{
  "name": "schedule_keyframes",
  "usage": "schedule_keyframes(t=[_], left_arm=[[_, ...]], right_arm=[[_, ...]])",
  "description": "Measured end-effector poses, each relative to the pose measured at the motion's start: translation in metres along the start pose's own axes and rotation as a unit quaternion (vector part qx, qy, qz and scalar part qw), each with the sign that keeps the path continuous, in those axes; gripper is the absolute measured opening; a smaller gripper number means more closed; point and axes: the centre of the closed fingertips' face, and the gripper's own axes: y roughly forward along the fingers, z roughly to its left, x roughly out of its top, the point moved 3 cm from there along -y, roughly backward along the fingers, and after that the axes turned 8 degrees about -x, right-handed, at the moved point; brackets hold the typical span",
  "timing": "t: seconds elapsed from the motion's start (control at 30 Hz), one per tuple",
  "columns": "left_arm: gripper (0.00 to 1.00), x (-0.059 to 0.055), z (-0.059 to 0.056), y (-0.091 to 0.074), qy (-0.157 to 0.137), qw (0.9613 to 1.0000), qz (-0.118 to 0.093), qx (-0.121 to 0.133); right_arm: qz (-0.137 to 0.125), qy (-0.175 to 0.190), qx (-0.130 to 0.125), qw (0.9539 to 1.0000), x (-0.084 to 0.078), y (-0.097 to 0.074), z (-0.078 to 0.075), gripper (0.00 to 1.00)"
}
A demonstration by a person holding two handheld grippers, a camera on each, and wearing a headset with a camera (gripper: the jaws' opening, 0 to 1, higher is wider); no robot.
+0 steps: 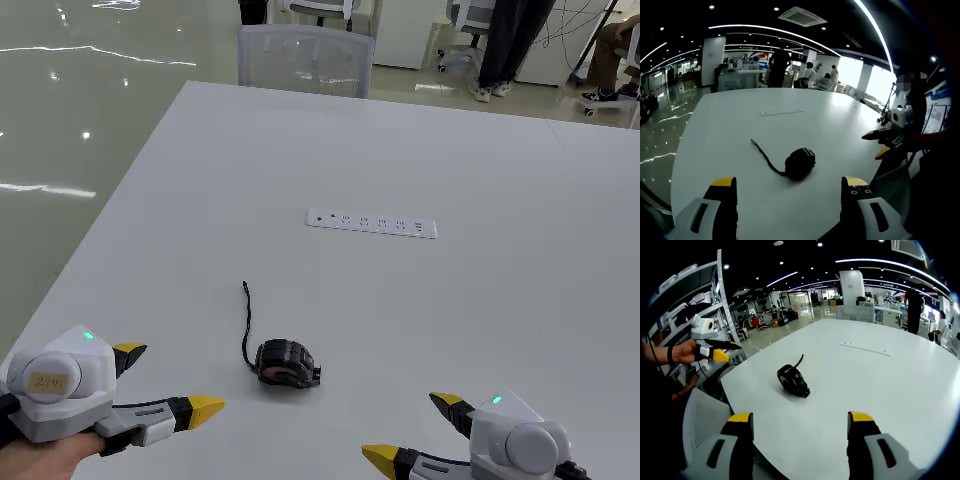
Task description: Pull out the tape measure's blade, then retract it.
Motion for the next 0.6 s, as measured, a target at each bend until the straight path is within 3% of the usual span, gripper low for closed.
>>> schedule_keyframes(t=[0.6], left_arm=[[0.83, 0.0007, -0.0024, -0.0028, -0.003, 1.0, -0.001, 0.002]], right_arm=[[0.001, 0.002, 0.001, 1.0, -0.0017, 0.0, 0.0003, 0.78]])
